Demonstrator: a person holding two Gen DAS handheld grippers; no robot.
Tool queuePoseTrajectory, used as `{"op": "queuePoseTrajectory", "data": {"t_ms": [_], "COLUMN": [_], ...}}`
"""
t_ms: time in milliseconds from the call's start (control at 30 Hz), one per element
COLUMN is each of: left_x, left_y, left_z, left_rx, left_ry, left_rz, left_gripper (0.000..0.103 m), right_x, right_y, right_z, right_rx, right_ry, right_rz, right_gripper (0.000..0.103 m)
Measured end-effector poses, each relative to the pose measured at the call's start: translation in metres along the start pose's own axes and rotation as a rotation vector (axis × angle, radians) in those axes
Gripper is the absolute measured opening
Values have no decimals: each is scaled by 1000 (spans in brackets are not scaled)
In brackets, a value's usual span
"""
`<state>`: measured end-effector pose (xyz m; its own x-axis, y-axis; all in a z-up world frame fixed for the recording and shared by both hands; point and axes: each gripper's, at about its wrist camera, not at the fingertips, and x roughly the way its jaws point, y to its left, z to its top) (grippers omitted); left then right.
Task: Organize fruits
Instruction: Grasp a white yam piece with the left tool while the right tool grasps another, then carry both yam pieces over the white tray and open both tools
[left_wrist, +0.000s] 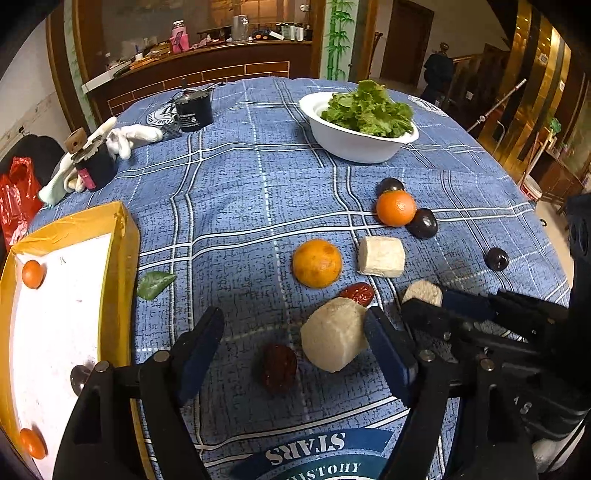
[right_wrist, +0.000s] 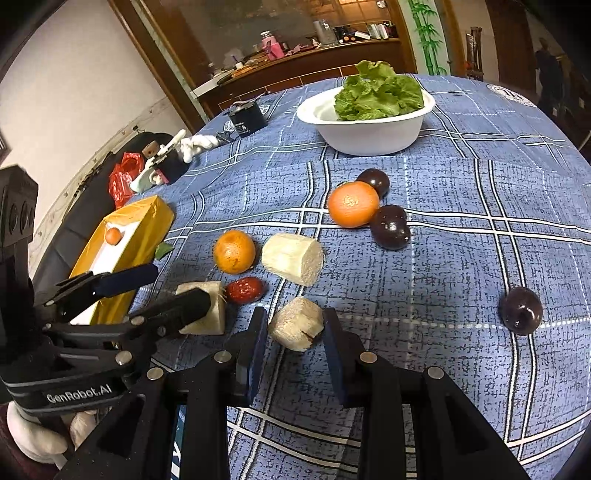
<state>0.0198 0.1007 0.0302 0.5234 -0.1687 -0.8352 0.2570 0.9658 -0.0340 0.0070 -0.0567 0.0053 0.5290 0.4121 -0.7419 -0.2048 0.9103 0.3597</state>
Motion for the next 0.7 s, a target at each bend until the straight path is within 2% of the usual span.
{"op": "queuePoseTrajectory", "data": {"t_ms": [300, 367, 400, 533, 700], "left_x": [10, 12, 9, -1, -36], "left_y": [-13, -17, -20, -23, 5], "left_z": [-5, -8, -8, -10, -17], "left_rx": [22, 29, 38, 12, -92], "left_ry": [17, 10, -9, -32, -83], "left_rz": [-38, -81, -86, -93, -103], "left_gripper": [75, 45, 34, 32, 32], "right_x": [-8, -9, -10, -15, -18], "right_y": [-14, -17, -17, -16, -14], "right_z": [4, 5, 5, 5, 6], "right_rx": [61, 74, 79, 71, 68], "right_ry": [-24, -26, -28, -43, -64], "right_rz": [-17, -1, 11, 29, 49], "right_gripper": [32, 32, 33, 33, 33]}}
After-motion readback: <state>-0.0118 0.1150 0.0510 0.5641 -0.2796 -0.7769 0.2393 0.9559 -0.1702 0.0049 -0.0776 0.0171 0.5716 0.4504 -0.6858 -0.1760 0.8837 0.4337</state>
